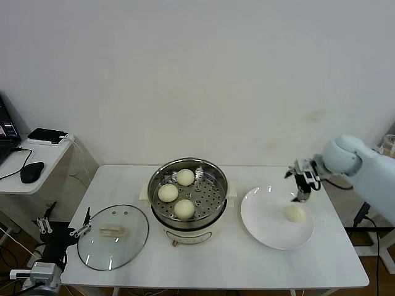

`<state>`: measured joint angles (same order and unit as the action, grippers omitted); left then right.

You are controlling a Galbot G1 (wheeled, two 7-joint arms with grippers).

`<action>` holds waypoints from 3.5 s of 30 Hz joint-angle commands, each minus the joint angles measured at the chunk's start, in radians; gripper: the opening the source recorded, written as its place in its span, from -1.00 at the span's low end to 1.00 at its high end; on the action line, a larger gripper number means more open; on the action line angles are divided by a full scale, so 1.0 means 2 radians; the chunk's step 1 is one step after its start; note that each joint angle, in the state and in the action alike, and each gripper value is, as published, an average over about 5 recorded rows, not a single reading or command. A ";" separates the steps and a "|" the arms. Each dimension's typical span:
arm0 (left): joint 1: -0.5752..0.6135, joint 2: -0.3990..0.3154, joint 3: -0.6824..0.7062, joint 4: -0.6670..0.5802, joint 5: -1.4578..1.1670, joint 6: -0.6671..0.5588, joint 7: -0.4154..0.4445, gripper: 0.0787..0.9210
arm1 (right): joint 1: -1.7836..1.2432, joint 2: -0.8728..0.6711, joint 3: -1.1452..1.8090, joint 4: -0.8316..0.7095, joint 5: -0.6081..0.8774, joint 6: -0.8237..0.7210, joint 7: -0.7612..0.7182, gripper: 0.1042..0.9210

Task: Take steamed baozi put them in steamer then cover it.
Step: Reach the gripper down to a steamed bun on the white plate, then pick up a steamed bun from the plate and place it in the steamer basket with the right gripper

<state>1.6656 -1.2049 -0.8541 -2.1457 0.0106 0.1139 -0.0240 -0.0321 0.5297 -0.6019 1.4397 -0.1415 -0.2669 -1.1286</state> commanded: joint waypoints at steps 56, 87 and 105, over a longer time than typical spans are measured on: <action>0.008 0.002 -0.016 0.013 0.000 -0.002 -0.001 0.77 | -0.078 0.077 0.078 -0.103 -0.103 0.006 -0.014 0.16; -0.001 -0.002 -0.008 0.003 -0.003 0.003 -0.003 0.77 | 0.277 0.264 -0.231 0.037 0.295 -0.216 0.129 0.20; -0.005 -0.003 -0.027 0.014 -0.022 0.000 -0.002 0.77 | 0.198 0.294 -0.269 -0.034 0.248 -0.231 0.161 0.21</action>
<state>1.6559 -1.2114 -0.9028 -2.1195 -0.0283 0.1143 -0.0296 0.4113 1.0717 -1.0977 1.4215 0.3631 -0.6917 -0.8510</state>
